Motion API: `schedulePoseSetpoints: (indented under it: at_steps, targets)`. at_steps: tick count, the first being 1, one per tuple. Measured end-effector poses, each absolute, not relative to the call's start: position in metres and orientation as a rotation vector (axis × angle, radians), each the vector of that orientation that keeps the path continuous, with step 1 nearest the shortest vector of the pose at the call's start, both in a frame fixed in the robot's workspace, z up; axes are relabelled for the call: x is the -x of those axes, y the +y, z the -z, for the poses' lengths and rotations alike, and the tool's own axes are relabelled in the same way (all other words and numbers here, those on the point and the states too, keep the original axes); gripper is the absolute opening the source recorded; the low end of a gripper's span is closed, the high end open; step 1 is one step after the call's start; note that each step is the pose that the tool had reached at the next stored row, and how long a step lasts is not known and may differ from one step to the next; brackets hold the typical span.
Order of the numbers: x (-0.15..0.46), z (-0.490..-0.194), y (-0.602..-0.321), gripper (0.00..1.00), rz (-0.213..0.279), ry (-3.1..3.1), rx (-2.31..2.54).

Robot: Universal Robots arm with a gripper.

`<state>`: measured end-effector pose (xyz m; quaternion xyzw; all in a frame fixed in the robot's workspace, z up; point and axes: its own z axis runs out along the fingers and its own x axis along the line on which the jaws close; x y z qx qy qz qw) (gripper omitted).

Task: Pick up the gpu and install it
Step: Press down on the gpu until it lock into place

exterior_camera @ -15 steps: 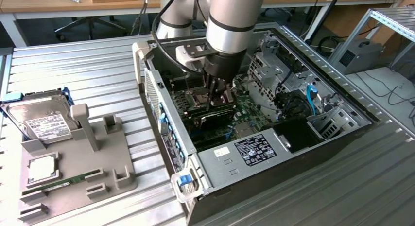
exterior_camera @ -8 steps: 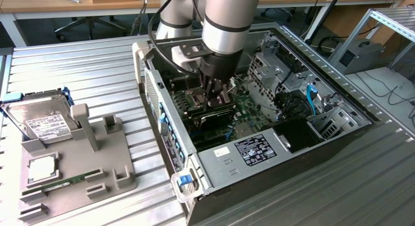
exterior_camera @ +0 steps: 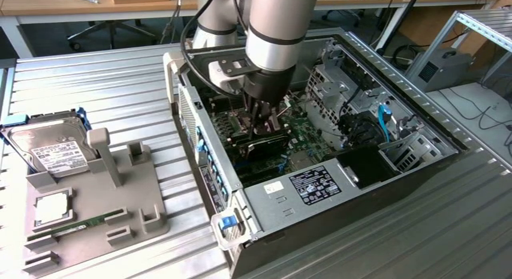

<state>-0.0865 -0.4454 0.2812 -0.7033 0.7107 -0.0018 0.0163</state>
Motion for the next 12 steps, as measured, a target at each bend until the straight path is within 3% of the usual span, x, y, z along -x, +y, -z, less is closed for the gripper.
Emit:
schedulePoseSetpoints:
  at_steps: [12]
  targets:
    - [0.0779, -0.2811, -0.4483, 0.11, 0.005, 2.21, 2.187]
